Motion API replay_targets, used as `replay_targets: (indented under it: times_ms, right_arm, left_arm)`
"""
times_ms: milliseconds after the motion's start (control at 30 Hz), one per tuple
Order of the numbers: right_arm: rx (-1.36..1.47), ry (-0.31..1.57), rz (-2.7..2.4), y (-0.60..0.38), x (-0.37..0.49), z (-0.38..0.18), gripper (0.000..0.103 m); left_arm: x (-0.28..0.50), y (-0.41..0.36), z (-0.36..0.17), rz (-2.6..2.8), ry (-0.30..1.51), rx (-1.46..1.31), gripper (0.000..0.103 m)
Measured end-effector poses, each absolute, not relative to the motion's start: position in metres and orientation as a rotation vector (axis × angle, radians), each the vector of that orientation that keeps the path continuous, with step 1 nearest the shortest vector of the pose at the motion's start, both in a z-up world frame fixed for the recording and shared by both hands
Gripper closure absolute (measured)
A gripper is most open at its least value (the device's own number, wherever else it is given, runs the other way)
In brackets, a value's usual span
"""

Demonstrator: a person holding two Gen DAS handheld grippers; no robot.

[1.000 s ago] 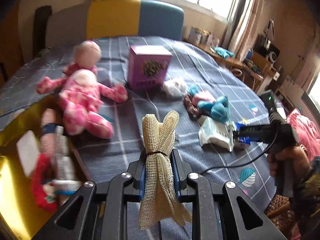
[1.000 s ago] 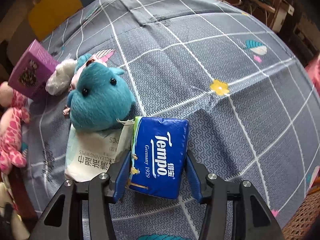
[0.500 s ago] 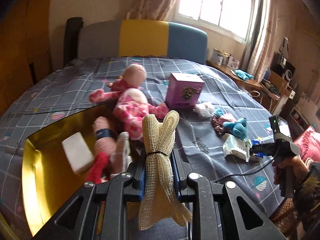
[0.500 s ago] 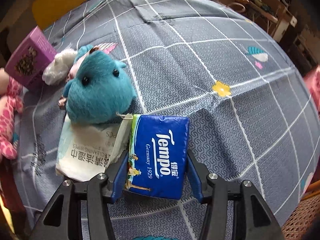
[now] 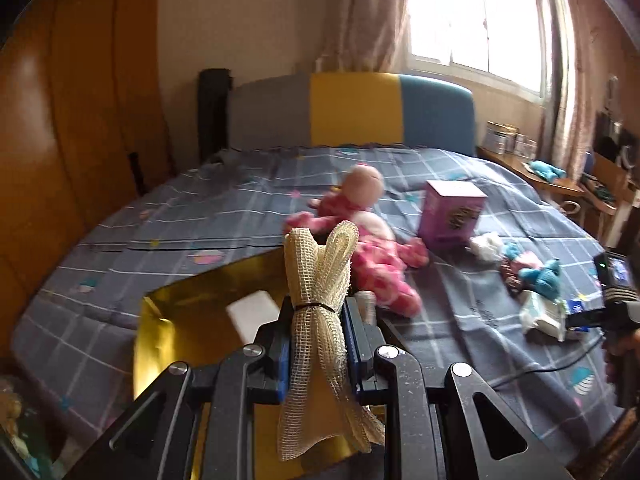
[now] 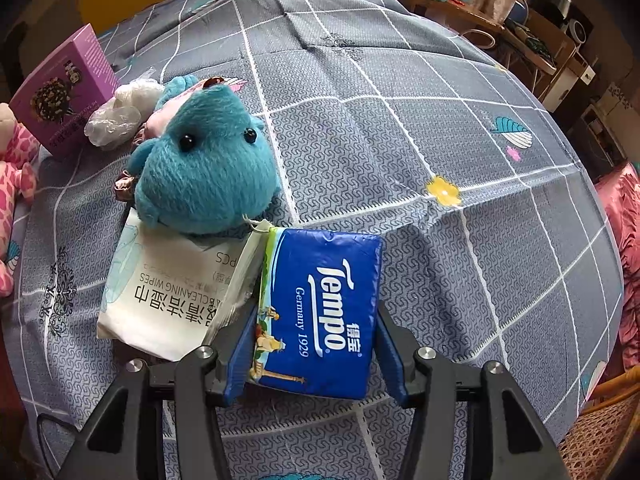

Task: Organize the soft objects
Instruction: 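Drop the mesh bundle into the gold tray with the left gripper while the right holds the Tempo pack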

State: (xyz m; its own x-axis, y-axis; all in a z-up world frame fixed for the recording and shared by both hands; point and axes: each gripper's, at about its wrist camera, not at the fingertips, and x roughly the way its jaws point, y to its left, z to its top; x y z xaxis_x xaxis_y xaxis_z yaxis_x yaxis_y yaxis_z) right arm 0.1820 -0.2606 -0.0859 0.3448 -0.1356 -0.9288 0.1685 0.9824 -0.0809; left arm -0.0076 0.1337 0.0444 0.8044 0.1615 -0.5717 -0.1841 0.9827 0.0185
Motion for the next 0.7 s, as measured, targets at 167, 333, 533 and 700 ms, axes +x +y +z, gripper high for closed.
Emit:
replay_targets:
  times_ms: [167,333,533,700]
  right_arm:
    - [0.026,1.202,-0.196,-0.257,0.181,-0.088,0.049]
    - [0.015,1.200,-0.195,-0.256,0.180,-0.088,0.049]
    - [0.013,1.200,-0.192,-0.255,0.179,-0.085,0.049]
    - [0.004,1.198,-0.190,-0.255,0.179,-0.086,0.049]
  left_arm:
    - [-0.015,0.152,0.047,0.261,0.594,-0.032,0.081]
    - [-0.018,0.166,0.047,0.304,0.590,-0.035,0.081]
    - [-0.021,0.174,0.045,0.327,0.591,-0.039,0.081]
    - [-0.021,0.179,0.044,0.338,0.593,-0.043,0.081]
